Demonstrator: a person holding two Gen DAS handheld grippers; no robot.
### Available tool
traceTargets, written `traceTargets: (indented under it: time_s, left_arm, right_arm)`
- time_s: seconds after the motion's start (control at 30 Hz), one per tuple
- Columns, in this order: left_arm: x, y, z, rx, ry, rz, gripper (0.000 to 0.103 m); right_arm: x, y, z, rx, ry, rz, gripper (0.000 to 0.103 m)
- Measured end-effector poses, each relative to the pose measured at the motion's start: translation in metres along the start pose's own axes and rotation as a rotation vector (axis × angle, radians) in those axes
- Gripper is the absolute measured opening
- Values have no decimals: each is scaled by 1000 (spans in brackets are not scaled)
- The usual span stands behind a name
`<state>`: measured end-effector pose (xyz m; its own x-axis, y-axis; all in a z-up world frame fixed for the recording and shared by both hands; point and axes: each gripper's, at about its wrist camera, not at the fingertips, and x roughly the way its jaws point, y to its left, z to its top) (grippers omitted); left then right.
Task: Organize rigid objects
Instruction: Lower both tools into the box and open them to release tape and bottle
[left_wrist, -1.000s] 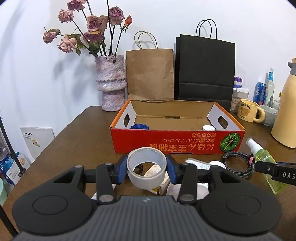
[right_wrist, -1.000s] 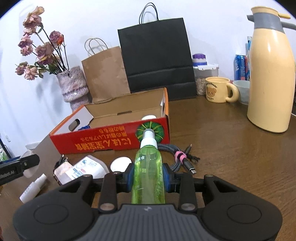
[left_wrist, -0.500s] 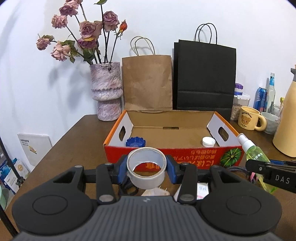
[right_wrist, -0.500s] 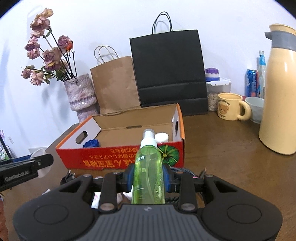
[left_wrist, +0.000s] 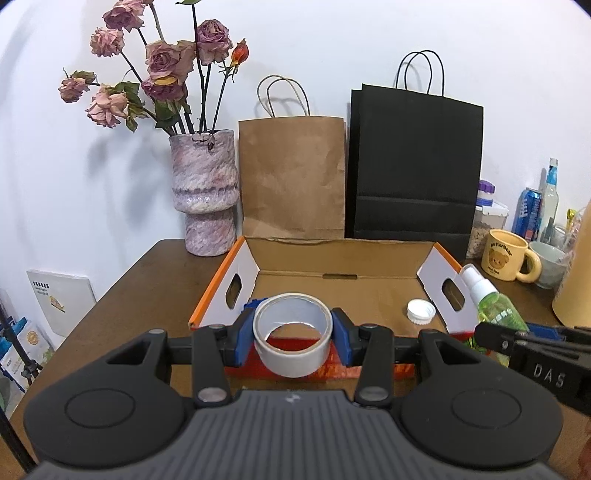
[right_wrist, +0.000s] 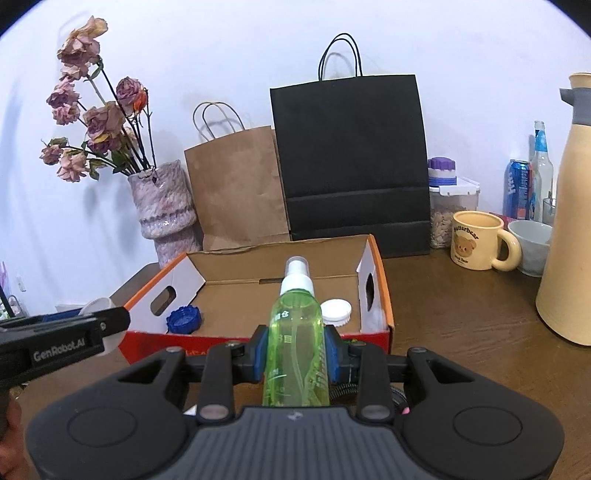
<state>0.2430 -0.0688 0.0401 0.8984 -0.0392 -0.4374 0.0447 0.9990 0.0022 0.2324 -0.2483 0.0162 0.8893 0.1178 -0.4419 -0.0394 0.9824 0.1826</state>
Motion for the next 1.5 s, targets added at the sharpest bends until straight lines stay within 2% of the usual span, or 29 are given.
traceTargets:
  time_s: [0.77,1.5]
  left_arm:
    - [69,-8,37,-47,-7,8,45]
    - [139,-9,51,-15,40,52,45]
  right_arm:
    - [62,1,35,14,-28,-6,30]
    - [139,10,51,-35,30,-5,30]
